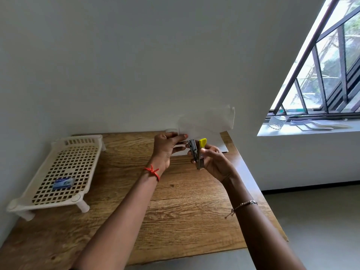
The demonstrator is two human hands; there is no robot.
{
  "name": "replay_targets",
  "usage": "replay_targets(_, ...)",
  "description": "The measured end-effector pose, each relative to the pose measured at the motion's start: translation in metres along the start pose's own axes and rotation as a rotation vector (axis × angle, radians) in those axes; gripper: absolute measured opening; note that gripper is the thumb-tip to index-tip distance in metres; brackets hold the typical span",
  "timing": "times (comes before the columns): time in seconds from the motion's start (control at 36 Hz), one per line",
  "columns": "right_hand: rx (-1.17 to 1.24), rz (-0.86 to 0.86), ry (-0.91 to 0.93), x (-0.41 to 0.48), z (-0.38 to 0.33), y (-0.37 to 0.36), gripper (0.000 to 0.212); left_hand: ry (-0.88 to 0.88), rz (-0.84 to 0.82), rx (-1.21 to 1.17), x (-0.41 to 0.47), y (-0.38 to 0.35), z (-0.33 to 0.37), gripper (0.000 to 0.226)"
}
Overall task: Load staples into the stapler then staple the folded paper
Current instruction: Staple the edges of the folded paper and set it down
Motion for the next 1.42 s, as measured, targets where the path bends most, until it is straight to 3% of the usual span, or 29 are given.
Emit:
replay_targets(0.22, -0.028, 0.029, 0.018, 0.001, -0.001, -0.003, 0.062, -0.036, 0.006, 0.054, -0.004, 0.002, -0.002, 0.01)
replay_targets(0.44, -0.025, 0.082, 0.028, 0.005, 0.004, -0.003, 0.072, -0.011, 0.012, 0.048, -0.005, 0.004, -0.01, 0.012)
replay_targets(0.83, -0.05, 0.248, 0.007, 0.007, 0.002, 0.007, 0.014, 0.001, -0.054, 0.015, -0.006, -0.005, -0.012, 0.014)
replay_targets(0.94, -0.053, 0.306, -0.002, 0.007, 0.0, 0.009, 0.016, 0.004, -0.102, 0.035, -0.006, -0.011, -0.014, 0.005)
replay_targets(1.06, -0.049, 0.343, -0.023, 0.008, 0.003, 0.014, 0.016, 0.029, -0.107, 0.069, -0.005, -0.015, -0.016, 0.011)
replay_targets(1.36, -0.067, 0.444, -0.027, 0.009, 0.007, 0.018, 0.011, 0.015, 0.003, 0.121, 0.003, -0.009, -0.017, 0.007)
replay_targets(1.42, -0.071, 0.452, -0.013, 0.009, 0.006, 0.017, 0.01, 0.011, 0.017, 0.116, 0.004, -0.007, -0.017, 0.019)
Point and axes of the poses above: each hand's wrist, its own x-axis towards the middle knuckle, its own y-axis out of the back of the hand, z = x × y, the point moved 9 cm from there along x, towards the middle knuckle, and after that the axes turned 6 degrees about -y, right-handed, at the moved point
